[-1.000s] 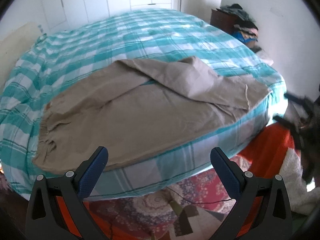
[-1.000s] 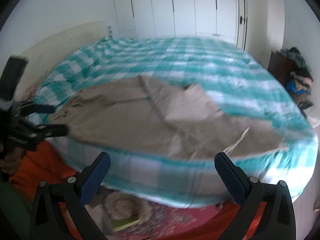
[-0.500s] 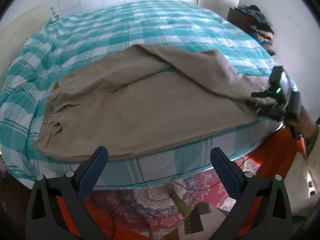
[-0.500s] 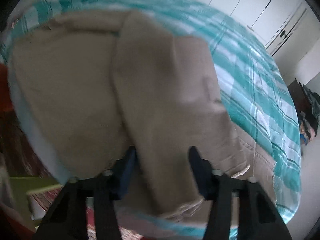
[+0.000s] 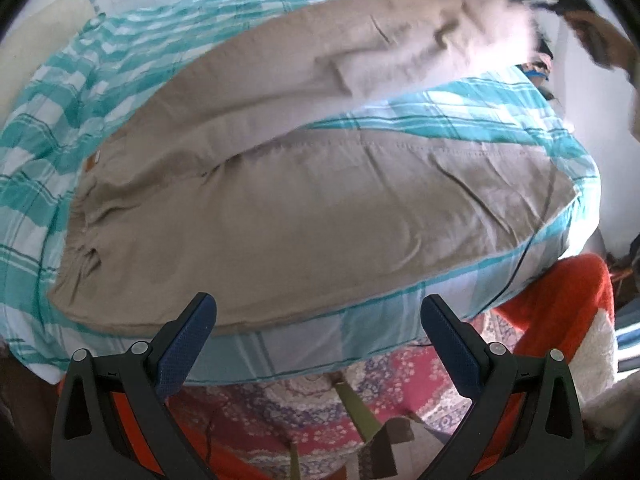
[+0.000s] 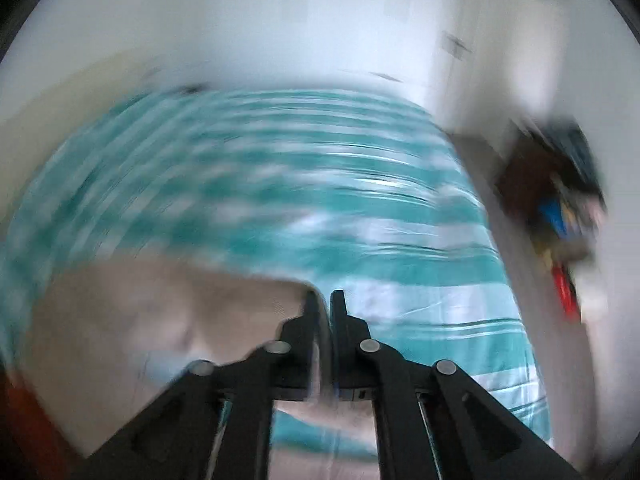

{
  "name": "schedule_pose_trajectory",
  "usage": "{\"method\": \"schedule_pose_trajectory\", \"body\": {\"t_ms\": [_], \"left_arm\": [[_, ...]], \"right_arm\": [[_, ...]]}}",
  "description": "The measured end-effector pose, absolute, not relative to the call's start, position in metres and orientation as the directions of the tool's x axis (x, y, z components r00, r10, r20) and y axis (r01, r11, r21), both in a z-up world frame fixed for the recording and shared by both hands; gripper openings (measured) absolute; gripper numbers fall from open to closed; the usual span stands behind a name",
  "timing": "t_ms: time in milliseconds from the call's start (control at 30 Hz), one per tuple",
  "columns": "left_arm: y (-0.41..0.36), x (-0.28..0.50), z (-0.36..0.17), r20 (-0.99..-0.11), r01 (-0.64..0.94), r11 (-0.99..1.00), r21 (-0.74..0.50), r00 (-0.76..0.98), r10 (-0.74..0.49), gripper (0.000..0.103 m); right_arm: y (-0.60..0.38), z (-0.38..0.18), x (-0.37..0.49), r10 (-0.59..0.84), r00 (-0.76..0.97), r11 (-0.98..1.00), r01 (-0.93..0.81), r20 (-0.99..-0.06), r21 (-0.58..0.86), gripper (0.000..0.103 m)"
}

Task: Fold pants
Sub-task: 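Grasp the beige trouser leg hem with the right tool and lift it, then lay the trouser leg flat along the other leg with the right tool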

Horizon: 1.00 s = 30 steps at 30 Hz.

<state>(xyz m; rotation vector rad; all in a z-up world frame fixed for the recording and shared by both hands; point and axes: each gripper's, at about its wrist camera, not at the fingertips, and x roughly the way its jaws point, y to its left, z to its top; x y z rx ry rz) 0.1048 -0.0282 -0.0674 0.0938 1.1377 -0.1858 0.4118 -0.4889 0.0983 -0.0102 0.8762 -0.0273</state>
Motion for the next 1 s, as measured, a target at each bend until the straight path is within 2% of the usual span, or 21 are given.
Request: {"method": "schedule_pose_trajectory", "body": {"t_ms": [33, 67, 133, 233, 300, 333, 367, 467, 600, 633, 667, 700, 733, 833, 900, 933, 967, 1000], "left_arm": [[-0.027, 0.105, -0.068, -0.907, 0.191, 0.982, -0.014, 0.412, -0.093, 0.102], [-0.024, 0.106, -0.069, -0.906, 0.184, 0.983, -0.007, 0.416, -0.084, 0.102], [-0.018, 0.111, -0.076, -0.911, 0.164, 0.986, -0.005, 0.406, -0.072, 0.102], [-0.012, 0.125, -0.098, -0.94, 0.125, 0.991, -0.048, 0.331, -0.088, 0.102], [-0.013, 0.132, -0.108, -0.953, 0.112, 0.99, -0.091, 0.277, -0.119, 0.102], [-0.014, 0.134, -0.11, -0.956, 0.112, 0.988, -0.109, 0.261, -0.135, 0.102], [-0.017, 0.134, -0.112, -0.957, 0.116, 0.987, -0.112, 0.256, -0.139, 0.102], [-0.025, 0.133, -0.112, -0.96, 0.14, 0.987, -0.074, 0.257, -0.109, 0.102], [-0.021, 0.136, -0.114, -0.965, 0.124, 0.992, -0.039, 0.254, -0.069, 0.102], [-0.019, 0.138, -0.115, -0.966, 0.115, 0.993, -0.036, 0.249, -0.064, 0.102], [-0.017, 0.139, -0.116, -0.968, 0.107, 0.994, -0.033, 0.245, -0.058, 0.102], [-0.014, 0.141, -0.116, -0.969, 0.099, 0.995, -0.031, 0.243, -0.054, 0.102], [-0.012, 0.141, -0.114, -0.967, 0.093, 0.995, -0.033, 0.249, -0.056, 0.102], [-0.009, 0.143, -0.115, -0.962, 0.085, 0.996, -0.038, 0.268, -0.059, 0.102], [-0.01, 0.147, -0.123, -0.967, 0.081, 0.996, -0.045, 0.248, -0.064, 0.102], [-0.011, 0.149, -0.127, -0.971, 0.079, 0.995, -0.057, 0.228, -0.074, 0.102], [-0.013, 0.149, -0.129, -0.974, 0.08, 0.994, -0.08, 0.207, -0.095, 0.101], [-0.017, 0.148, -0.127, -0.973, 0.086, 0.992, -0.095, 0.2, -0.111, 0.101]], "right_arm": [[-0.509, 0.096, 0.429, -0.095, 0.635, 0.993, 0.113, -0.766, -0.03, 0.051], [-0.528, 0.09, 0.44, -0.17, 0.633, 0.98, 0.191, -0.755, -0.061, 0.058], [-0.548, 0.066, 0.441, -0.192, 0.625, 0.968, 0.247, -0.757, -0.041, 0.058], [-0.565, -0.006, 0.417, -0.038, 0.576, 0.951, 0.271, -0.817, 0.147, 0.058], [-0.57, -0.061, 0.404, 0.063, 0.518, 0.931, 0.278, -0.853, 0.238, 0.054], [-0.57, -0.091, 0.397, 0.127, 0.497, 0.913, 0.28, -0.858, 0.297, 0.049], [-0.569, -0.115, 0.392, 0.195, 0.49, 0.887, 0.282, -0.85, 0.366, 0.048], [-0.561, -0.167, 0.383, 0.384, 0.554, 0.736, 0.3, -0.739, 0.607, 0.048], [-0.559, -0.207, 0.407, 0.383, 0.643, 0.61, 0.363, -0.663, 0.704, 0.048], [-0.562, -0.215, 0.412, 0.375, 0.674, 0.563, 0.38, -0.637, 0.734, 0.042], [-0.565, -0.222, 0.417, 0.368, 0.707, 0.51, 0.389, -0.604, 0.767, 0.023], [-0.566, -0.223, 0.421, 0.354, 0.707, 0.501, 0.409, -0.612, 0.763, 0.009], [-0.566, -0.218, 0.423, 0.336, 0.702, 0.514, 0.422, -0.628, 0.747, 0.003], [-0.568, -0.169, 0.401, 0.305, 0.748, 0.613, 0.32, -0.59, 0.723, 0.003], [-0.565, -0.152, 0.383, 0.233, 0.701, 0.748, 0.312, -0.673, 0.585, 0.004], [-0.56, -0.155, 0.376, 0.133, 0.634, 0.843, 0.332, -0.762, 0.423, 0.01], [-0.56, -0.159, 0.372, 0.076, 0.594, 0.876, 0.344, -0.801, 0.337, 0.024], [-0.561, -0.171, 0.364, -0.031, 0.517, 0.904, 0.379, -0.856, 0.196, 0.031]]}}
